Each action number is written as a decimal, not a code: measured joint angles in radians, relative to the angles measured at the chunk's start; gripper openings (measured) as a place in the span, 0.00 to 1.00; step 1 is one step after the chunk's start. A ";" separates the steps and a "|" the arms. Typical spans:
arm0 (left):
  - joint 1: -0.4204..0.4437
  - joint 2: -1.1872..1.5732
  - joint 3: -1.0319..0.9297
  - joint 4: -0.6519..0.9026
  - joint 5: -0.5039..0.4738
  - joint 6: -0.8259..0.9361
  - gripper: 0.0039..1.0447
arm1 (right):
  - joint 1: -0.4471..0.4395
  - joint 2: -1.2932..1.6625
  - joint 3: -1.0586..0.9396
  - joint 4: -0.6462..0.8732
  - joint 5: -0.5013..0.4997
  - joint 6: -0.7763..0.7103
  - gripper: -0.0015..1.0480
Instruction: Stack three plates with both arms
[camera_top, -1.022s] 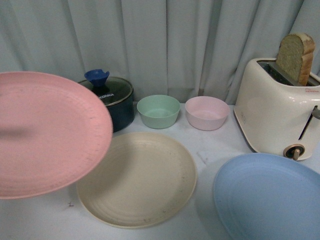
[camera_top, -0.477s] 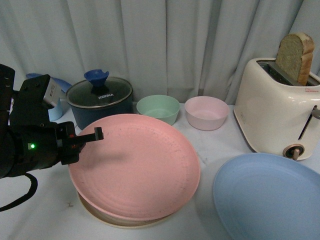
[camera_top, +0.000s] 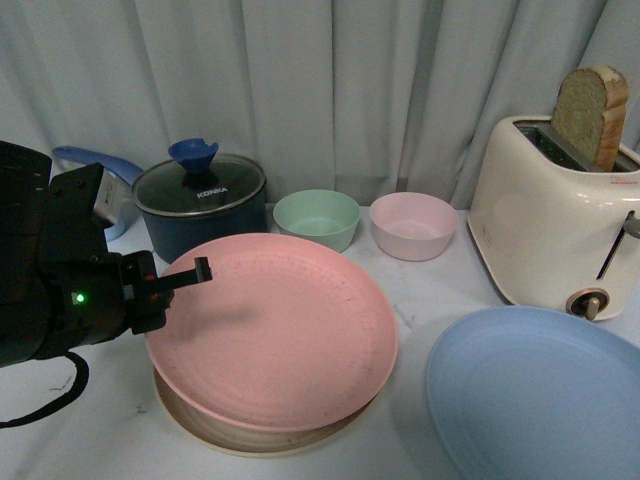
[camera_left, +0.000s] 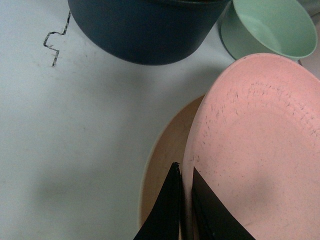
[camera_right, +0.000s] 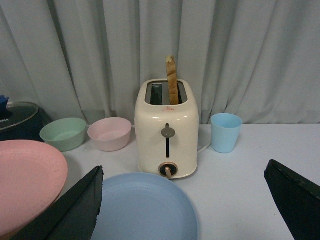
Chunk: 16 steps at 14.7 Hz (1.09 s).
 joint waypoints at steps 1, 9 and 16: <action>-0.003 0.001 0.000 0.002 0.000 -0.003 0.02 | 0.000 0.000 0.000 0.000 0.000 0.000 0.94; -0.016 0.018 -0.010 0.023 -0.005 -0.029 0.66 | 0.000 0.000 0.000 0.000 0.000 0.000 0.94; 0.019 -0.430 -0.165 0.022 -0.073 0.002 0.94 | 0.000 0.000 0.000 0.000 0.000 0.000 0.94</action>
